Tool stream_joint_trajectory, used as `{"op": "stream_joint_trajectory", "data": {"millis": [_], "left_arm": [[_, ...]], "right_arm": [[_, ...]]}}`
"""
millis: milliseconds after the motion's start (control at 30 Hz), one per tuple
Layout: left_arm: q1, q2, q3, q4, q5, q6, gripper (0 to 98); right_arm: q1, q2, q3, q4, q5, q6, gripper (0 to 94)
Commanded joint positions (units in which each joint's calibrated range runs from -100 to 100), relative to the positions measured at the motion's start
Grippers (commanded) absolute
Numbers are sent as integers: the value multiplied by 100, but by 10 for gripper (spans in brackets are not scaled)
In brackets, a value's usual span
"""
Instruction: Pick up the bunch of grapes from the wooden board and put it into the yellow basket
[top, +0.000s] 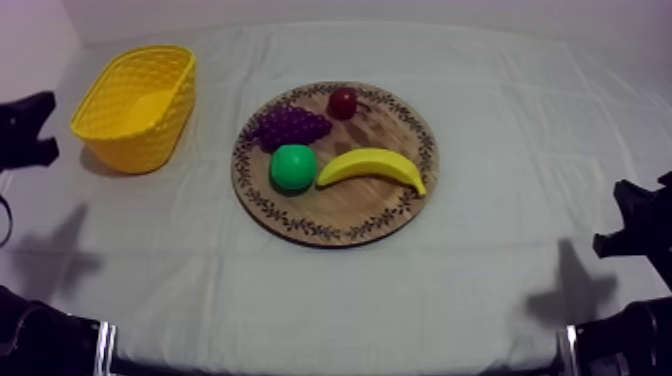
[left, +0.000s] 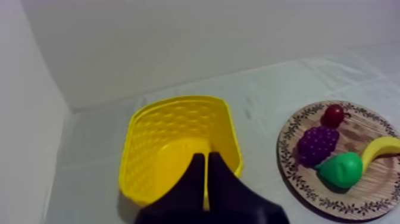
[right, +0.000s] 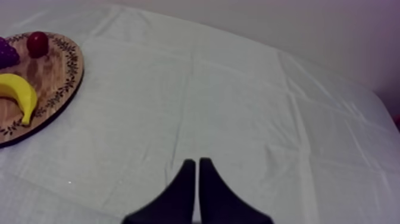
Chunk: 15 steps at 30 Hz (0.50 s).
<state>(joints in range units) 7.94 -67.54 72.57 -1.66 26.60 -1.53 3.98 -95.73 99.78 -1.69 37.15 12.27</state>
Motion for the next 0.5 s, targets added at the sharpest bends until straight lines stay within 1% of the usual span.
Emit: {"op": "stream_joint_trajectory", "data": {"millis": [0, 267, 467], "left_arm": [[59, 460, -661, -3, 175, -17, 0], [339, 1389, -2116, -13, 749, -157, 0], [570, 2016, -2861, -21, 908, -246, 0]], "right_arm": [[0, -2, -1, 1, 3, 2, 5], [0, -2, -1, 1, 3, 2, 5], [0, -2, -1, 1, 3, 2, 5]]}}
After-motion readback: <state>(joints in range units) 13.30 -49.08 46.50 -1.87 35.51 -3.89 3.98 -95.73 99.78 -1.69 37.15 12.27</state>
